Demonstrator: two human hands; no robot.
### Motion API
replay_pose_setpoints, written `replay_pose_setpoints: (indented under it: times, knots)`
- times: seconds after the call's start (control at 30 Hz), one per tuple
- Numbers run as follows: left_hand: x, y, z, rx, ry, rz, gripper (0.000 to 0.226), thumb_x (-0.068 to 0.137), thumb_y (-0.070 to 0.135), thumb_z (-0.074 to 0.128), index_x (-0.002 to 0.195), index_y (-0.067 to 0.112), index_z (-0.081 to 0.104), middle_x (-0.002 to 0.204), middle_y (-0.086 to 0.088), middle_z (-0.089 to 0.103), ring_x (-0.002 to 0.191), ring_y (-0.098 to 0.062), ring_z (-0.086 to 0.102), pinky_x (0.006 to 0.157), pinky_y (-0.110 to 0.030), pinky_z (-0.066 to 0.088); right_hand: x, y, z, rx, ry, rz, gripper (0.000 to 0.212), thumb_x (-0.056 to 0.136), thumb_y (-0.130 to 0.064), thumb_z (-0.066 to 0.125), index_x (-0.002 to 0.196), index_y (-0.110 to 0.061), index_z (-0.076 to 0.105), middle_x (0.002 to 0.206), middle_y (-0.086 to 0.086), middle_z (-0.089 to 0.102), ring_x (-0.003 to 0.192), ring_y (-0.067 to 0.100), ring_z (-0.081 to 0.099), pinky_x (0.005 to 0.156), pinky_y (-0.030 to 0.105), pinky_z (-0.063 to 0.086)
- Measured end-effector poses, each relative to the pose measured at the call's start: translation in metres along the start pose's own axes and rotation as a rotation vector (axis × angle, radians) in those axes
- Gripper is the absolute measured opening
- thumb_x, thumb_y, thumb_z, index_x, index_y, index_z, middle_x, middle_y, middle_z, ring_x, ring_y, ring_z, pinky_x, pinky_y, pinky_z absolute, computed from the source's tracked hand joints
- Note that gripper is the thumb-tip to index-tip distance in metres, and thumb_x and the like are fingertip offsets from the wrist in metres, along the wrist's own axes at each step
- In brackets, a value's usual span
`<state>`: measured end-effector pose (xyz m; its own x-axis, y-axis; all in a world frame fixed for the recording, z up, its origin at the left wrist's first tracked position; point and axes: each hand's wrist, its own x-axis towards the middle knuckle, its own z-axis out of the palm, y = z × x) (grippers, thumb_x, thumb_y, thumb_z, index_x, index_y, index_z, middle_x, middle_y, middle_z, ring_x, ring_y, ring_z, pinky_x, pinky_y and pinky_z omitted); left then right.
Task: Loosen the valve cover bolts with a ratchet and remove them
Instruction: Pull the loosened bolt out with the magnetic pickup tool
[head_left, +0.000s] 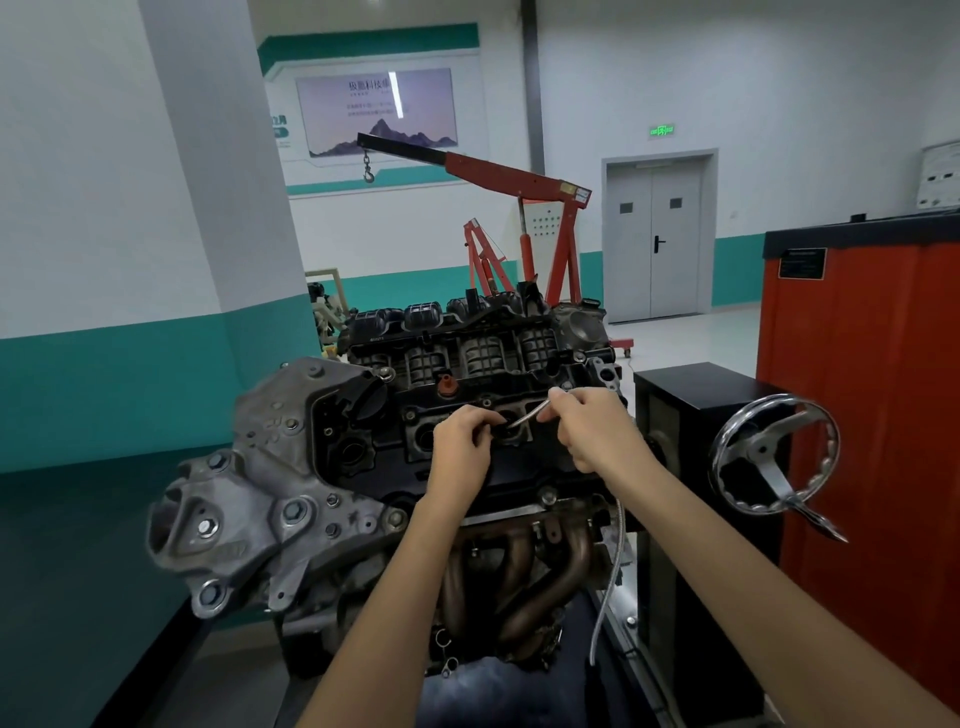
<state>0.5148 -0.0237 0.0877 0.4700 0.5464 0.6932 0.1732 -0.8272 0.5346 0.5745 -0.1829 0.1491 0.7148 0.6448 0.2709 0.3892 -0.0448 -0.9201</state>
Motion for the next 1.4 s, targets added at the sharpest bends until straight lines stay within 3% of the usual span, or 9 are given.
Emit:
replay_pose_setpoints:
  times: [0.13, 0.3, 0.5, 0.67, 0.93, 1.07, 1.13, 1.27, 1.4]
  knots:
    - [-0.005, 0.001, -0.003, -0.006, 0.063, -0.027, 0.027, 0.089, -0.011, 0.053, 0.095, 0.006, 0.074, 0.098, -0.002, 0.068, 0.089, -0.007, 0.058, 0.078, 0.000, 0.039, -0.003, 0.001, -0.008, -0.032, 0.071, -0.026, 0.043, 0.101, -0.022, 0.044, 0.062, -0.016, 0.063, 0.047, -0.002, 0.041, 0.042, 0.012, 0.035, 0.046, 0.025, 0.028]
    - [-0.009, 0.002, -0.007, -0.015, 0.073, -0.074, 0.030, 0.086, -0.014, 0.052, 0.093, 0.006, 0.072, 0.096, -0.003, 0.067, 0.083, -0.006, 0.056, 0.076, 0.000, 0.039, -0.010, -0.002, -0.016, -0.048, 0.108, -0.065, 0.041, 0.099, -0.022, 0.048, 0.061, -0.019, 0.063, 0.042, -0.004, 0.040, 0.038, 0.012, 0.034, 0.047, 0.029, 0.030]
    - [-0.007, 0.004, -0.008, -0.006, 0.071, -0.080, 0.027, 0.084, -0.013, 0.054, 0.093, 0.006, 0.072, 0.093, -0.004, 0.066, 0.079, -0.009, 0.057, 0.074, -0.006, 0.042, -0.021, -0.009, -0.029, 0.088, 0.091, -0.073, 0.038, 0.100, -0.020, 0.047, 0.067, -0.011, 0.063, 0.035, -0.009, 0.036, 0.028, 0.005, 0.029, 0.032, 0.017, 0.025]
    - [-0.006, 0.007, -0.005, -0.009, 0.045, -0.069, 0.021, 0.084, -0.005, 0.065, 0.101, 0.006, 0.070, 0.097, -0.005, 0.065, 0.084, -0.016, 0.059, 0.084, -0.025, 0.050, -0.029, -0.017, -0.040, 0.131, 0.093, -0.103, 0.039, 0.100, -0.022, 0.048, 0.066, -0.010, 0.062, 0.036, -0.008, 0.036, 0.029, 0.007, 0.027, 0.032, 0.019, 0.023]
    - [0.006, 0.018, 0.009, -0.112, 0.015, -0.083, 0.025, 0.086, 0.017, 0.074, 0.109, 0.010, 0.067, 0.104, 0.004, 0.059, 0.094, -0.007, 0.055, 0.079, -0.008, 0.039, -0.043, -0.024, -0.060, 0.244, 0.077, -0.117, 0.038, 0.100, -0.019, 0.048, 0.067, -0.008, 0.062, 0.037, -0.007, 0.035, 0.029, 0.006, 0.025, 0.030, 0.017, 0.020]
    - [0.004, 0.028, 0.021, -0.222, -0.031, -0.086, 0.014, 0.096, 0.021, 0.062, 0.107, 0.013, 0.062, 0.092, 0.001, 0.063, 0.081, -0.005, 0.056, 0.068, -0.005, 0.041, -0.052, -0.025, -0.072, 0.337, 0.051, -0.137, 0.037, 0.101, -0.016, 0.045, 0.069, -0.003, 0.060, 0.036, -0.007, 0.032, 0.027, 0.006, 0.023, 0.030, 0.015, 0.018]
    - [0.003, 0.034, 0.026, -0.280, -0.058, -0.087, 0.013, 0.101, 0.022, 0.053, 0.096, 0.011, 0.058, 0.082, -0.001, 0.063, 0.067, -0.001, 0.053, 0.061, -0.010, 0.041, -0.057, -0.025, -0.078, 0.357, 0.055, -0.155, 0.037, 0.101, -0.014, 0.044, 0.069, -0.003, 0.059, 0.036, -0.007, 0.032, 0.026, 0.006, 0.023, 0.030, 0.014, 0.018]
    - [0.005, 0.039, 0.031, -0.365, -0.024, -0.295, 0.032, 0.105, 0.029, 0.040, 0.090, 0.004, 0.055, 0.071, -0.003, 0.057, 0.060, -0.010, 0.051, 0.058, -0.020, 0.042, -0.067, -0.026, -0.088, 0.375, 0.093, -0.223, 0.035, 0.101, -0.015, 0.047, 0.070, -0.003, 0.060, 0.039, -0.005, 0.033, 0.031, 0.008, 0.023, 0.033, 0.016, 0.019]
    - [0.003, 0.025, 0.017, -0.504, -0.008, -0.469, 0.028, 0.105, 0.030, 0.039, 0.091, 0.012, 0.056, 0.075, -0.002, 0.061, 0.058, -0.012, 0.055, 0.063, -0.027, 0.049, -0.070, -0.029, -0.101, 0.444, 0.120, -0.297, 0.036, 0.101, -0.017, 0.046, 0.070, -0.006, 0.060, 0.041, -0.006, 0.032, 0.033, 0.009, 0.023, 0.035, 0.017, 0.020]
